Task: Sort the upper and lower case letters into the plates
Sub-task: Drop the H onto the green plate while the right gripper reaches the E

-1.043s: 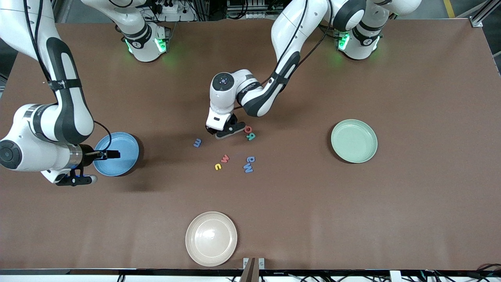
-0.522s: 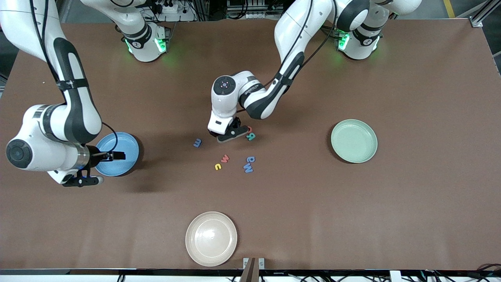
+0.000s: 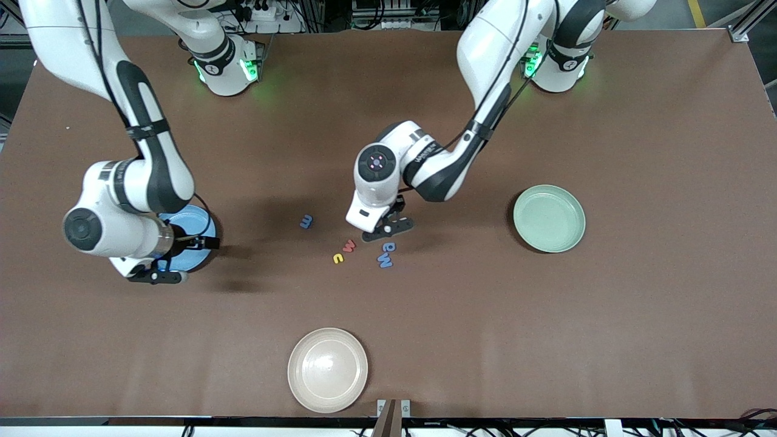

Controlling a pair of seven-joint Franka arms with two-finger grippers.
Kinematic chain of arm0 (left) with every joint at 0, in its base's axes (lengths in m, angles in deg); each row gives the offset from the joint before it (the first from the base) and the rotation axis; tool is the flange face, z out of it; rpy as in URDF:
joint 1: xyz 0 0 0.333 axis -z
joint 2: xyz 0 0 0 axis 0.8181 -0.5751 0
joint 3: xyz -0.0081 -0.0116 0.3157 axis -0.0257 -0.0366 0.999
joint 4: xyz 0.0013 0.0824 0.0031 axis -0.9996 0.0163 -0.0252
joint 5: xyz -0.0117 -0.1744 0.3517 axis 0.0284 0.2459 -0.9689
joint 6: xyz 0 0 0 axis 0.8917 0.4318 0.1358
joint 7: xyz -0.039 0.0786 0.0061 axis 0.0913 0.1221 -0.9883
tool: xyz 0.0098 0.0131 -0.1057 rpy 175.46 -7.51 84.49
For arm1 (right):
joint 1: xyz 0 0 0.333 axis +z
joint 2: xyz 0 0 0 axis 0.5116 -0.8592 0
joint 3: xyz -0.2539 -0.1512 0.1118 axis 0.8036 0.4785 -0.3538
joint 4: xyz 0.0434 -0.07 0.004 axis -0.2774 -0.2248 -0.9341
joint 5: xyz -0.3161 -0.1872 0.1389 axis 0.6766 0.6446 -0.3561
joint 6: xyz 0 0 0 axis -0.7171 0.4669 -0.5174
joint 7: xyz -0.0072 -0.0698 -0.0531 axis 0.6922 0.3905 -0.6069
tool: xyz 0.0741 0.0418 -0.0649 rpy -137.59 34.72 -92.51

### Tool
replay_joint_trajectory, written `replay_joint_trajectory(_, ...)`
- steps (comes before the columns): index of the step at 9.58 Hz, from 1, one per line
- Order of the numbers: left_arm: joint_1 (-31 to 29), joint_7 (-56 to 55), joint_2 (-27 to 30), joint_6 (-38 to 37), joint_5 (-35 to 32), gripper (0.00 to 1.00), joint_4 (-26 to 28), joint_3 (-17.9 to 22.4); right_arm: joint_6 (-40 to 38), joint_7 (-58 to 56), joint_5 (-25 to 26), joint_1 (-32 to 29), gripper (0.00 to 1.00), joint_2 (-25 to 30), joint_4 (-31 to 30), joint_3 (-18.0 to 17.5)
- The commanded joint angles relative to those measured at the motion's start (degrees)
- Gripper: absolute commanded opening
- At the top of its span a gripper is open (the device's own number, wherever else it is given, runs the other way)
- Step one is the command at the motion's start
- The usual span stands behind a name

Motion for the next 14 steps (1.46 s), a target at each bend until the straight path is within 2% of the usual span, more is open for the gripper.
replay_joint_trajectory(1,-5.2,10.5,5.6,-7.4,1.8,0.26,5.2,-1.3,2.2,13.2,-0.8,6.0,1.0,4.8,-5.8,0.3)
replay_joint_trajectory(2,-7.9,16.8,8.5,-8.7,1.9,0.26,9.3,-1.3,3.0,18.9,-0.8,8.2,1.0,4.7,-6.5,0.3)
replay_joint_trajectory(4,-11.9,26.7,15.8,-8.4,0.9,0.26,20.9,-1.2,10.4,30.8,-0.8,15.8,1.0,4.0,-10.2,0.3)
replay_joint_trajectory(6,-16.9,38.0,20.1,-8.3,-2.8,0.26,27.8,-1.2,14.7,42.7,-0.9,23.0,1.0,1.2,-10.0,0.5)
replay_joint_trajectory(7,-19.3,42.1,21.8,-8.1,-4.5,0.26,30.7,-1.2,18.0,46.3,-0.9,23.5,1.0,-0.4,-10.0,0.2)
replay_joint_trajectory(9,-25.4,52.0,25.3,-5.9,-6.6,0.26,36.6,-1.3,19.0,47.7,-0.9,24.9,1.0,-1.6,-10.3,0.3)
replay_joint_trajectory(10,-28.5,58.5,26.1,-3.3,-6.7,0.27,39.5,-1.3,19.1,47.6,-0.8,25.1,1.0,-2.1,-10.3,0.3)
replay_joint_trajectory(12,-30.7,61.2,27.9,3.7,-7.8,0.3,46.3,-1.3,19.3,47.3,-0.6,25.0,1.0,-2.5,-10.0,0.3)
replay_joint_trajectory(14,-30.7,60.6,27.3,3.7,-8.4,1.0,45.9,-1.3,21.0,46.9,-0.6,24.9,1.0,-3.6,-10.2,0.3)
